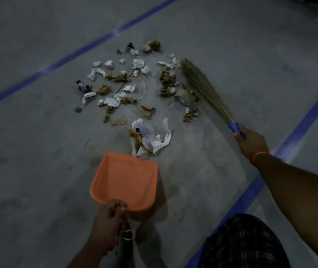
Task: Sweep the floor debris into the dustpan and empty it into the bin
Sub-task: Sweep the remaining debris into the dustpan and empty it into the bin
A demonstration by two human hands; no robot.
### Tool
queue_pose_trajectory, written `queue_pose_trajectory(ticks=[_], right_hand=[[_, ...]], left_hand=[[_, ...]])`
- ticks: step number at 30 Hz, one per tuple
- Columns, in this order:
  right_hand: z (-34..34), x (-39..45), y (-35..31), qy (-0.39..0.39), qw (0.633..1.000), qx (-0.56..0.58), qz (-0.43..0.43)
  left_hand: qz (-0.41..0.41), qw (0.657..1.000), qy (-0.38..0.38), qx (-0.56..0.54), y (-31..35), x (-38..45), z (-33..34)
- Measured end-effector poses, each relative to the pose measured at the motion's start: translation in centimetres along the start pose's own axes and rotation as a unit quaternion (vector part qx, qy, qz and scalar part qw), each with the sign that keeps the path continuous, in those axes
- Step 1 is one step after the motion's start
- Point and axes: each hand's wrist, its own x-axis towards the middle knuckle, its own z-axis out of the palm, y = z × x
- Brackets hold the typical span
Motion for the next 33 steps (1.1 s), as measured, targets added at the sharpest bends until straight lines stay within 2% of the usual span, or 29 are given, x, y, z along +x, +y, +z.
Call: queue_pose_trajectory(ticks=[3,7,13,20,33], right_hand=[[1.2,2.5,1.1,-0.001,1.000,-0.010,-0.011],[2.3,3.3,1.4,-0.054,0.998,-0.023,-0.026],[3.3,0.6,3.3,-0.113,0.991,-0.032,-0.066],[3.9,-4.3,5.5,-0.156,0.982,-0.039,-0.103],[3.3,-9.0,6.0,-0.141,0.977,-0.048,-0.150]], left_hand=[[0.029,0.999,0.016,-0.005,0.1,3.4,1.8],[0.036,0.999,0.009,-0.008,1.0,4.4,2.8],[0.047,0.998,0.009,0.048,3.3,6.7,3.7],[0.080,0.995,0.008,0.059,7.6,10.2,6.1],[0.079,0.992,-0.029,0.091,9.3,13.1,3.3]])
